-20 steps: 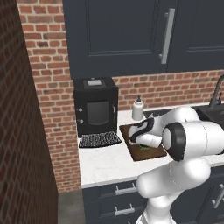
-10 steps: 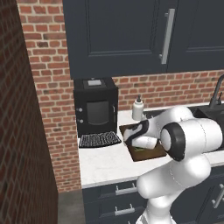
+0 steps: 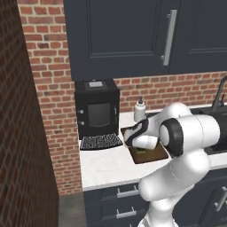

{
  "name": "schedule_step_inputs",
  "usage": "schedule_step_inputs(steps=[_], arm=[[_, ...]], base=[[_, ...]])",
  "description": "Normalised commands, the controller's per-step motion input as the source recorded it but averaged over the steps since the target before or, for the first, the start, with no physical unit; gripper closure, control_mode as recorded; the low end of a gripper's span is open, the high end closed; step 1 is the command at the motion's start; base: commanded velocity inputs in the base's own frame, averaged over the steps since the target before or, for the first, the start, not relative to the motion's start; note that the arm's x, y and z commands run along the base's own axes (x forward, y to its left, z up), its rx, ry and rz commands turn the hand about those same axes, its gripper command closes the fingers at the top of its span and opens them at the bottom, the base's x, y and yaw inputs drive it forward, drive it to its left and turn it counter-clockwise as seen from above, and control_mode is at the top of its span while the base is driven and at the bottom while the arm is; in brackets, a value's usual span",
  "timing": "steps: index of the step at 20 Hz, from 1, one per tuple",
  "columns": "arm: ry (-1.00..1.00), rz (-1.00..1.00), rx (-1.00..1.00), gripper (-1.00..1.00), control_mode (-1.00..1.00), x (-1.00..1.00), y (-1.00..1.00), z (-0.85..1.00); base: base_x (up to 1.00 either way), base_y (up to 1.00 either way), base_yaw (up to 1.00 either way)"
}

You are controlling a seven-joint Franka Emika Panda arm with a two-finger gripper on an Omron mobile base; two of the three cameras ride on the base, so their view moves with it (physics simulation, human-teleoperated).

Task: Pick up the sponge from the counter and clean the cutting board by briefly scrubbing or pressing down on the cutting board. Once finished, release the sponge.

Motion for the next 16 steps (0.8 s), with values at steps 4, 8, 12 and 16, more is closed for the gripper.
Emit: schedule_step_inputs(steps=[4, 8, 12, 16], arm=[[-0.02, 0.0, 0.0, 1.0, -1.0, 0.0, 0.09, -0.65], [0.0, 0.03, 0.0, 1.0, -1.0, -0.18, 0.2, 0.06], [0.0, 0.05, 0.0, 1.0, -1.0, -0.29, 0.36, 0.15], [0.0, 0.04, 0.0, 1.0, -1.0, -0.26, 0.47, 0.06]], base=[[0.0, 0.0, 0.0], [0.0, 0.0, 0.0], [0.0, 0.0, 0.0], [0.0, 0.0, 0.0]])
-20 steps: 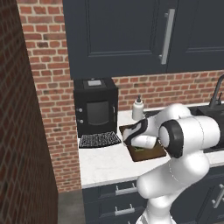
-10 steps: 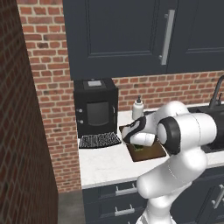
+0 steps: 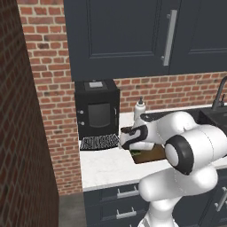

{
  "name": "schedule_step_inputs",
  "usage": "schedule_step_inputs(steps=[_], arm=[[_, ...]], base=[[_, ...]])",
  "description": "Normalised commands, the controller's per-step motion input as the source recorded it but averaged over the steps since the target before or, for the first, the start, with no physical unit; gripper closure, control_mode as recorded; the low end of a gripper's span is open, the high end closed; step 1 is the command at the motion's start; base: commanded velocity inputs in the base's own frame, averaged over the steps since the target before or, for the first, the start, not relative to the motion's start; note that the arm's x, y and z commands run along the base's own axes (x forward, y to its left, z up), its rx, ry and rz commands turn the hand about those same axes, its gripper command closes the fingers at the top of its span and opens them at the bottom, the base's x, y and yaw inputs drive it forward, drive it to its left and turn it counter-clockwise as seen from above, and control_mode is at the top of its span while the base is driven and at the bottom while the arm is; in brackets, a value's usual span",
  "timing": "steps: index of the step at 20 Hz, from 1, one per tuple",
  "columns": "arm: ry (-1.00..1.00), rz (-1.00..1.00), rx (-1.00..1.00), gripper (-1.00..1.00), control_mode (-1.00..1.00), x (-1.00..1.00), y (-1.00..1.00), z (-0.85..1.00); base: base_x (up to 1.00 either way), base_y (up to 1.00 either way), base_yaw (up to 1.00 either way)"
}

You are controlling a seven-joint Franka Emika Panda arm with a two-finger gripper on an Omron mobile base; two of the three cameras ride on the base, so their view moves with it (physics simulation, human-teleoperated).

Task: Pick up the sponge from the counter and clean the cutting board by briefly scrubbing or pressing down on the cutting board. Once finished, release the sponge.

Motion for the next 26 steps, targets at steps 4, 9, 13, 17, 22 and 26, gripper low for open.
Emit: schedule_step_inputs(steps=[4, 9, 13, 17, 22, 26], arm=[[0.05, 0.08, 0.0, 1.0, -1.0, -0.01, 0.56, 0.02], [0.08, 0.1, 0.0, 1.0, -1.0, -0.01, 0.57, 0.0], [0.06, 0.1, 0.0, 1.0, -1.0, -0.12, 0.57, -0.03], [0.01, 0.08, 0.0, 1.0, -1.0, -0.21, 0.51, -0.1], [0.0, 0.01, 0.0, 1.0, -1.0, -0.05, 0.16, -0.08], [0.0, 0.0, 0.0, 1.0, -1.0, -0.01, 0.0, -0.23]], base=[[0.0, 0.0, 0.0], [0.0, 0.0, 0.0], [0.0, 0.0, 0.0], [0.0, 0.0, 0.0], [0.0, 0.0, 0.0], [0.0, 0.0, 0.0]])
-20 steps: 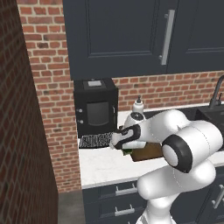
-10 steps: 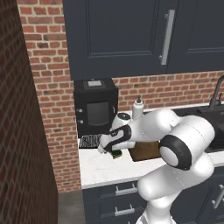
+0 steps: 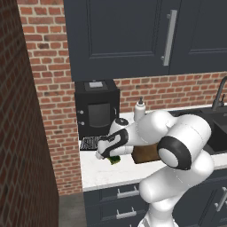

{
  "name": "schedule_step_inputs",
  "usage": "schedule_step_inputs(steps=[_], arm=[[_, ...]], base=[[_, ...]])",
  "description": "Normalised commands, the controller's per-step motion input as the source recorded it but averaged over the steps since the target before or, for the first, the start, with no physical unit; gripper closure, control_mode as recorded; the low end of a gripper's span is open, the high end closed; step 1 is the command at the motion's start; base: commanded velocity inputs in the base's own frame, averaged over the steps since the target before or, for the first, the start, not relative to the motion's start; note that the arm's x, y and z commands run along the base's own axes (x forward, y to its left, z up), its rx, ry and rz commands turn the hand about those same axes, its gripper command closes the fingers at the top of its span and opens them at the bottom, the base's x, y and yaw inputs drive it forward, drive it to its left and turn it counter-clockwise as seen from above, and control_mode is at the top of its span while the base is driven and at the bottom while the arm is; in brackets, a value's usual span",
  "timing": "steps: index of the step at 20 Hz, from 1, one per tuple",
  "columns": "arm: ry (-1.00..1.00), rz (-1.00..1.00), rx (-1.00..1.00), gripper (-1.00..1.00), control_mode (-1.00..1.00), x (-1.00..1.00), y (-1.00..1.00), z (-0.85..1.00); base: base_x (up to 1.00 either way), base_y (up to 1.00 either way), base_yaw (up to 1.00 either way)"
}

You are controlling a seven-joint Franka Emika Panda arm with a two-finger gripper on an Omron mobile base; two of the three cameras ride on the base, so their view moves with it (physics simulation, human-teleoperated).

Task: Pick up the sponge from the counter and clean the cutting board by briefly scrubbing or pressing down on the cutting board. Once finished, release the sponge.

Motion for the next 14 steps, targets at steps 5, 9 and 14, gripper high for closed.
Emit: schedule_step_inputs(steps=[5, 9, 14], arm=[[0.0, 0.0, 0.0, 1.0, -1.0, 0.0, 0.0, -0.38], [0.0, 0.0, 0.0, -1.0, -1.0, 0.0, 0.0, -0.05], [0.0, 0.0, 0.0, -1.0, -1.0, 0.0, 0.0, 0.0]], base=[[0.0, 0.0, 0.0], [0.0, 0.0, 0.0], [0.0, 0.0, 0.0]])
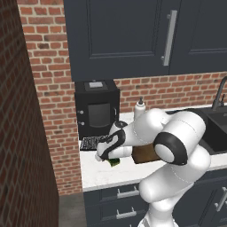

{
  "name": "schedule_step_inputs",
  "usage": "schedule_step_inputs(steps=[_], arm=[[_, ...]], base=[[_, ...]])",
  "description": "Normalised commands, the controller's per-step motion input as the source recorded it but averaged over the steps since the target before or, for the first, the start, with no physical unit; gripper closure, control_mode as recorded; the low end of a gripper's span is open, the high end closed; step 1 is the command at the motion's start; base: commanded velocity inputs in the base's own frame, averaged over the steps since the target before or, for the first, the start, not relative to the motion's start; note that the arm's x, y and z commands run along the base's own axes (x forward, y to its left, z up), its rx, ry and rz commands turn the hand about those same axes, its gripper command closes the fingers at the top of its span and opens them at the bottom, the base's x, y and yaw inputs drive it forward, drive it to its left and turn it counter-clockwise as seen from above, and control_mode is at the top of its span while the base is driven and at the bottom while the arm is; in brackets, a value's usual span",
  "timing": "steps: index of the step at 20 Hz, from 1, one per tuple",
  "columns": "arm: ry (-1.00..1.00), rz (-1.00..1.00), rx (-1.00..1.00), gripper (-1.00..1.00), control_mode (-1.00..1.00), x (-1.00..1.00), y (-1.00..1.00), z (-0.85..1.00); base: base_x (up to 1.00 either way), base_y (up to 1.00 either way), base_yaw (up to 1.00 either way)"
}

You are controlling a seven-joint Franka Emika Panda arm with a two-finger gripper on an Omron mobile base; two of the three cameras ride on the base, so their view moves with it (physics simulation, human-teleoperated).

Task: Pick up the sponge from the counter and clean the cutting board by briefly scrubbing or pressing down on the cutting board. Once finished, release the sponge.

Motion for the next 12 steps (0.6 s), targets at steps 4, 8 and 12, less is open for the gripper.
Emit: schedule_step_inputs(steps=[4, 8, 12], arm=[[0.0, 0.0, 0.0, -1.0, -1.0, 0.0, 0.0, 0.0], [-0.01, 0.0, 0.0, -1.0, -1.0, 0.0, 0.0, 0.0], [0.0, 0.0, 0.0, -1.0, -1.0, 0.0, -0.1, 0.2]], base=[[0.0, 0.0, 0.0], [0.0, 0.0, 0.0], [0.0, 0.0, 0.0]])
